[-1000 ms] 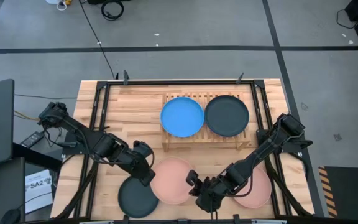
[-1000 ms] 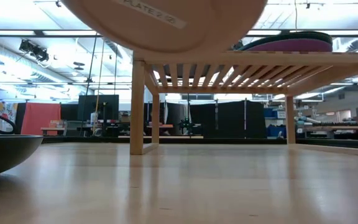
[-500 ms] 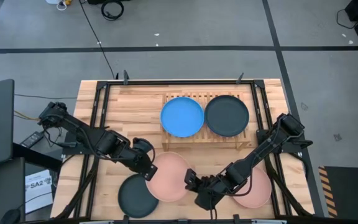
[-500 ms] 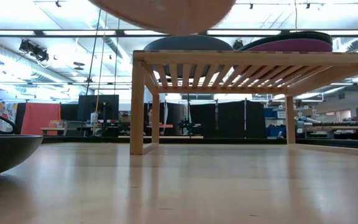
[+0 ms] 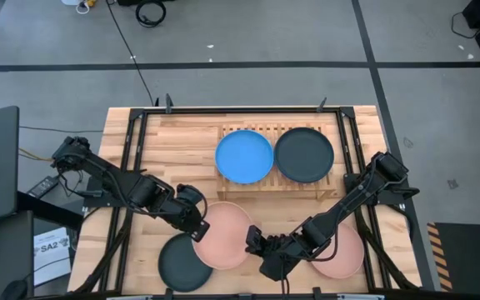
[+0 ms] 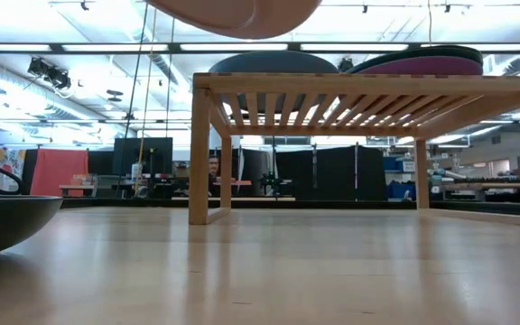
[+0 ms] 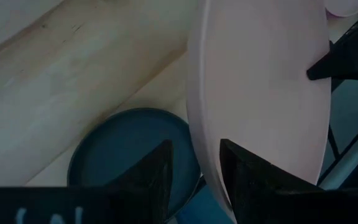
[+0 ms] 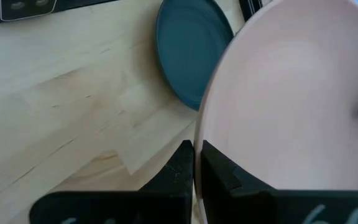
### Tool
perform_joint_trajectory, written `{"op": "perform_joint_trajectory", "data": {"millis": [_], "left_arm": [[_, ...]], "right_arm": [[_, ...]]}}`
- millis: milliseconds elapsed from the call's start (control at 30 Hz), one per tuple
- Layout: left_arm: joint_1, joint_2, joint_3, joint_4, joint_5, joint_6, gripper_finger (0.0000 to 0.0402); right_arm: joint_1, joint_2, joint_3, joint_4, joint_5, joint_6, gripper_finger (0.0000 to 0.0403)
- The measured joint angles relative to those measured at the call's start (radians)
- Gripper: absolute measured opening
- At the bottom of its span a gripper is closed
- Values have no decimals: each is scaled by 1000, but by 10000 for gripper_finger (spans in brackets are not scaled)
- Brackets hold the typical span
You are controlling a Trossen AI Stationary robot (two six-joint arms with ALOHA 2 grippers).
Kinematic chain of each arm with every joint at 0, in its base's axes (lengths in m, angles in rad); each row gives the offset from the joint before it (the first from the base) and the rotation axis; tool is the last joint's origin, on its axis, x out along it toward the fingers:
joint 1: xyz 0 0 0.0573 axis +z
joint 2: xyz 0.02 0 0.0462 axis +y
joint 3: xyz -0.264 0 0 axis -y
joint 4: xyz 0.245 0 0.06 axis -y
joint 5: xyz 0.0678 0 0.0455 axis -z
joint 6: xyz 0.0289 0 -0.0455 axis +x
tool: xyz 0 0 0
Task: Place and stack plates onto a shelf
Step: Stack the left brown plate on top of the blue plate on the shelf
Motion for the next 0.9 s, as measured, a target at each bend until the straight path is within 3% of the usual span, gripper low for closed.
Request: {"op": "perform_joint_trajectory", "data": {"millis": [467,900], "left_arm": [[2,2,0,-1,-10,-1,26],[0,3,-1,-1,-1,2,23]], "right_arm": [[0,0,1,7,-11,0,37],[1,-1,2,37,-15,0,40]]}}
